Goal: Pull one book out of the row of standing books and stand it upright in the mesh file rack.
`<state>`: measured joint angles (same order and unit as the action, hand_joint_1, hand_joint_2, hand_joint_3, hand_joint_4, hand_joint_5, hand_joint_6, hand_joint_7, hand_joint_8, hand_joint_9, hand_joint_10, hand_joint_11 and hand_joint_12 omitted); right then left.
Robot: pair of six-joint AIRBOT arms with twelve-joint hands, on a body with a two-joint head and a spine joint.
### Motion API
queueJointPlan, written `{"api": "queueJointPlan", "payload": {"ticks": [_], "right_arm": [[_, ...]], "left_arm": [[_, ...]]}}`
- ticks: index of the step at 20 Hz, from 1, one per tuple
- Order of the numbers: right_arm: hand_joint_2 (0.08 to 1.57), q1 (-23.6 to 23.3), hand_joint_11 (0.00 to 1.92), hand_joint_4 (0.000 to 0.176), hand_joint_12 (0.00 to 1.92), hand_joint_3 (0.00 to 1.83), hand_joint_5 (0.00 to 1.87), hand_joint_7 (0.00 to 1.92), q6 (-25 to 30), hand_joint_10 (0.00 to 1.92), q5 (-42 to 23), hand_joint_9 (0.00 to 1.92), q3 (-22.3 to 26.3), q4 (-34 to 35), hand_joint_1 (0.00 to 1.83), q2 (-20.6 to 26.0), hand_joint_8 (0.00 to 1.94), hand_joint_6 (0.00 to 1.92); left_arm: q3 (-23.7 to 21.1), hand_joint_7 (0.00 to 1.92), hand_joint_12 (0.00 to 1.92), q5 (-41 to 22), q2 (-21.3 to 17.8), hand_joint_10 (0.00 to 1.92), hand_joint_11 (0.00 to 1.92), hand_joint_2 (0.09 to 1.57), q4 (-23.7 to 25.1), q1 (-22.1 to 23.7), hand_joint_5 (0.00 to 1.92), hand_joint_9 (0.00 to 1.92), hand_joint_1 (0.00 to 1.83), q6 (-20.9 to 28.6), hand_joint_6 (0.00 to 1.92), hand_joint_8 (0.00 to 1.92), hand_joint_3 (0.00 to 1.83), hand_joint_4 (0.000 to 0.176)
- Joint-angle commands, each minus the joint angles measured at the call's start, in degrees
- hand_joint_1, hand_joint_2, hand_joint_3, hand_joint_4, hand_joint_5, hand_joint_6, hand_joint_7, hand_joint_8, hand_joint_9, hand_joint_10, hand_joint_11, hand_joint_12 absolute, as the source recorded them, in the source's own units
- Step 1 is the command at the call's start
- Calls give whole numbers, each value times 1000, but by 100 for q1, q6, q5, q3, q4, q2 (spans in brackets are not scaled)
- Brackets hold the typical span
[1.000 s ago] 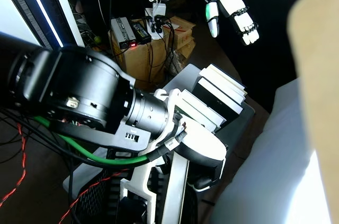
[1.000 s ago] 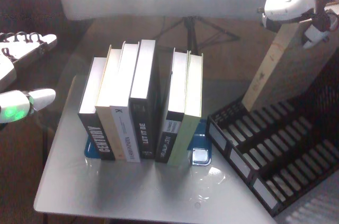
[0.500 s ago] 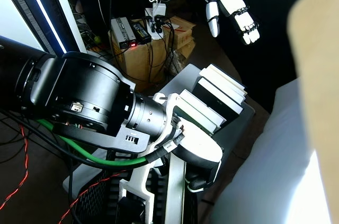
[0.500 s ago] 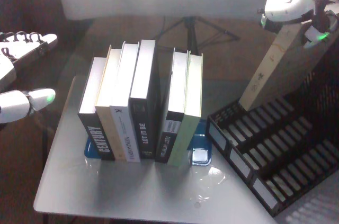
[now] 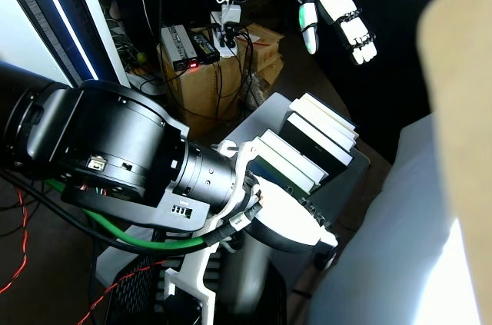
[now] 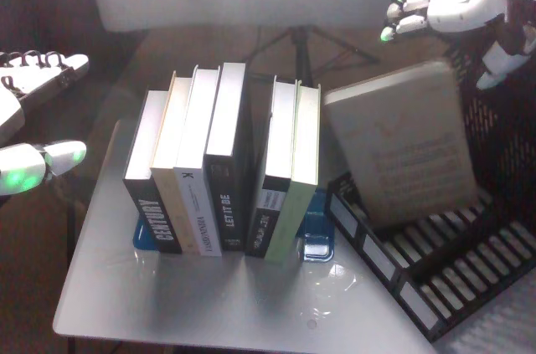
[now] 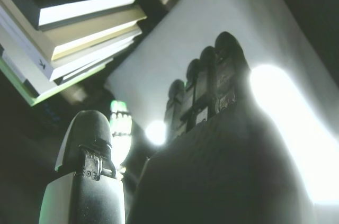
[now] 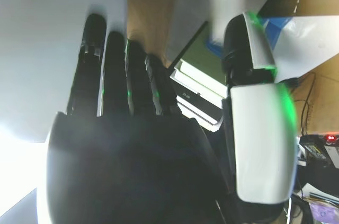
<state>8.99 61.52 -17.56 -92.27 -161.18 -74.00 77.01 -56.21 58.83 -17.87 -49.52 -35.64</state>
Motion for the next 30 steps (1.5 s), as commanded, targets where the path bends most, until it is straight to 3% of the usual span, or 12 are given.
{"api": "queueJointPlan", "payload": {"ticks": [1, 6, 11, 13, 20, 22, 24, 25, 26, 28, 29, 30], "right_arm": [[938, -23, 0, 28, 1299, 0, 1, 2, -24, 221, 495, 0, -17, -106, 892, 50, 1, 6], [935, -23, 0, 9, 1225, 3, 13, 0, -22, 175, 496, 0, -13, -106, 877, 62, 0, 4], [957, -17, 0, 34, 1200, 3, 0, 0, 36, 192, 507, 7, -5, -106, 876, 89, 0, 0], [972, -16, 0, 8, 1296, 6, 8, 6, 149, 233, 523, 21, -5, -106, 895, 109, 2, 3], [1168, -16, 0, 18, 642, 10, 3, 2, 649, 166, 684, 17, 171, -77, 778, 289, 0, 0], [1234, -194, 0, 0, 765, 15, 5, 4, 650, 132, 719, 51, 365, 21, 648, 419, 0, 1], [1261, -278, 0, 21, 649, 6, 0, 0, 542, 80, 810, 20, 574, 815, 580, 648, 0, 0], [1175, -283, 0, 87, 667, 0, 0, 0, -181, 59, 825, 13, 595, 1645, 457, 676, 0, 0], [1194, -287, 0, 130, 240, 5, 0, 0, -594, 1, 728, 0, 593, 2426, 485, 696, 0, 0], [1212, -275, 0, 136, 49, 6, 0, 0, -2152, 0, 497, 0, 561, 4598, 504, 757, 0, 0], [1283, -201, 12, 88, 17, 33, 0, 0, -2729, 0, 326, 0, 525, 5767, 456, 785, 0, 0], [1304, -50, 43, 92, 26, 36, 0, 0, -3473, 0, 57, 0, 498, 7305, 443, 850, 0, 0]], "left_arm": [[54, 0, 0, -675, -29, 0, 0, 1327, -117, 11, 0, 0, 377, 38, 0, 0, 0, 103], [50, 0, 0, -684, -32, 0, 0, 1326, -130, -1, 0, 0, 367, 44, 0, 0, 0, 97], [47, 0, 0, -689, -34, 0, 0, 1324, -130, -2, 0, 0, 384, 48, 0, 0, 0, 90], [46, 0, 0, -689, -33, 0, 0, 1329, -131, -2, 0, 0, 385, 50, 0, 0, 0, 85], [49, 0, 0, -691, -4, 0, 0, 1324, -121, 1, 0, 0, 390, 80, 0, 0, 0, 90], [42, 0, 0, -695, -5, 0, 0, 1323, -82, 32, 0, 0, 410, 95, 0, 0, 0, 91], [33, 0, 0, -701, 1, 0, 0, 1323, -11, 119, 0, 0, 416, 101, 0, 0, 0, 100], [32, 0, 0, -710, 5, 0, 0, 1324, 9, 147, 0, 0, 416, 112, 0, 0, 0, 95], [28, 0, 14, -746, 7, 0, 29, 1322, 24, 182, 0, 0, 410, 129, 0, 0, 0, 99], [20, 0, 16, -795, 12, 0, 31, 1321, 55, 252, 0, 0, 408, 156, 0, 0, 0, 100], [11, 0, 9, -805, 8, 0, 10, 1326, 102, 302, 0, 0, 446, 169, 0, 0, 0, 97], [1, 0, 7, -804, 7, 0, 4, 1331, 172, 360, 0, 0, 462, 186, 0, 0, 1, 100]]}}
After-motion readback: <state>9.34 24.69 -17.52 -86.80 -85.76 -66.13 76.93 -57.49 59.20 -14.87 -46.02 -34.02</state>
